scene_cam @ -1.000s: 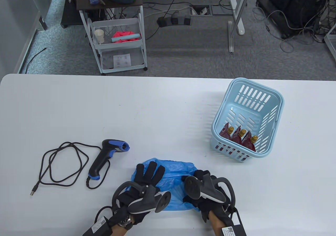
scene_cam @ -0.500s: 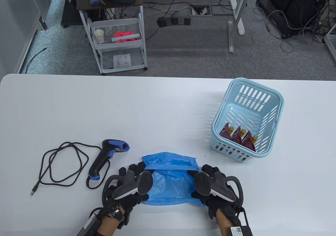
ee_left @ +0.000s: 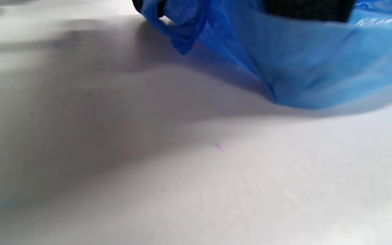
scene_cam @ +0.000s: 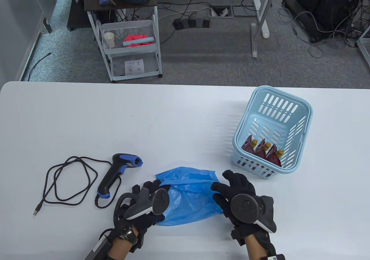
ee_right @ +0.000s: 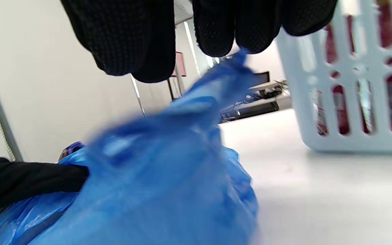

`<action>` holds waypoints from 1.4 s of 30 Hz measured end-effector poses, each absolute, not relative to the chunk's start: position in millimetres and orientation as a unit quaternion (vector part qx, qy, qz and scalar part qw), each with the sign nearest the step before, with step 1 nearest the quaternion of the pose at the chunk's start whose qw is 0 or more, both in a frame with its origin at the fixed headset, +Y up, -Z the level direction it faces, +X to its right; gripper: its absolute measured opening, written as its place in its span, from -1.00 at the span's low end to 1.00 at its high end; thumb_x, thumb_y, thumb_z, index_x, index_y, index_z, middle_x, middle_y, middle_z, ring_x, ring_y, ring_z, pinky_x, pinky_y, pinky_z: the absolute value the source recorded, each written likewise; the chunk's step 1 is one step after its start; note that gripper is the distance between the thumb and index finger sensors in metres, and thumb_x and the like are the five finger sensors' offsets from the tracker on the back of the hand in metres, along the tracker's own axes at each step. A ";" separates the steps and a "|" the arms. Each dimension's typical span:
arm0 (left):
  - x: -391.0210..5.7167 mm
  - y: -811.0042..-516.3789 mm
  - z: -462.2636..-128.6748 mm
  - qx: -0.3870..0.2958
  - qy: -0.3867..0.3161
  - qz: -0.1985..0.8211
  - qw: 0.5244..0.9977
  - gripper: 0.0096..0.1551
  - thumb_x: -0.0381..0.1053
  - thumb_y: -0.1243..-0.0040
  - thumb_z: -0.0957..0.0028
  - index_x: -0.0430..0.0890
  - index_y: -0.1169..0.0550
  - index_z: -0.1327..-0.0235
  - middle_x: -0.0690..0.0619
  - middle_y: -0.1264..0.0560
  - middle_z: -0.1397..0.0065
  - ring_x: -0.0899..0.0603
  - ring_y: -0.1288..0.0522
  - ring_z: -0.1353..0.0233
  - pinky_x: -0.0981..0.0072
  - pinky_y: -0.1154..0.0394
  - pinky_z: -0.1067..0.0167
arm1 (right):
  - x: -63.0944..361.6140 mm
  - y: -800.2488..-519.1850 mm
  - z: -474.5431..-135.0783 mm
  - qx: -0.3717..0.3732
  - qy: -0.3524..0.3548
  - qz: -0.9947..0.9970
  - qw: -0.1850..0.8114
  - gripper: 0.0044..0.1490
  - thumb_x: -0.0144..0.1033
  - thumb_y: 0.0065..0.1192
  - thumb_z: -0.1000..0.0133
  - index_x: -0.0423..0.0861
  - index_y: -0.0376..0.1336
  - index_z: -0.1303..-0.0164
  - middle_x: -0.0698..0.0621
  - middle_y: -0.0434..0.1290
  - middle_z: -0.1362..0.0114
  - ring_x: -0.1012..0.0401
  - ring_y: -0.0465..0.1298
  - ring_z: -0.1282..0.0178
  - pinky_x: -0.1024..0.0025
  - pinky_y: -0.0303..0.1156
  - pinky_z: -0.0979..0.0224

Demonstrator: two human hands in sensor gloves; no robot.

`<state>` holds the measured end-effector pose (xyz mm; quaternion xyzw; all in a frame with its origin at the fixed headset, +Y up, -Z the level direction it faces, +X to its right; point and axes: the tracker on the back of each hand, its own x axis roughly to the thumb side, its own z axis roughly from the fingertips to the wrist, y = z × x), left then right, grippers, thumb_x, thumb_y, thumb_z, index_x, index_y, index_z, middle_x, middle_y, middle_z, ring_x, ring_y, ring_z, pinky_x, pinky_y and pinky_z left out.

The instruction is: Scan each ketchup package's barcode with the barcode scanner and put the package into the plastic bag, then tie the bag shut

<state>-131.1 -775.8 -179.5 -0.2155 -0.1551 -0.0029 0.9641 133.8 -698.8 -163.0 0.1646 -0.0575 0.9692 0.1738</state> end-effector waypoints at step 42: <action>-165.2 -709.4 -182.8 -0.135 -0.177 0.195 0.955 -0.09 0.29 -0.43 0.21 0.17 -0.42 -0.51 -0.08 -0.05 -0.75 -0.35 -0.14 -0.73 -0.40 -0.14 -0.56 | 112.6 -775.6 -186.1 0.103 0.256 0.961 -0.033 0.29 0.22 0.39 0.11 0.18 -0.23 -0.70 -0.28 -0.46 -0.74 -0.31 -0.38 -0.69 -0.42 -0.14 -0.61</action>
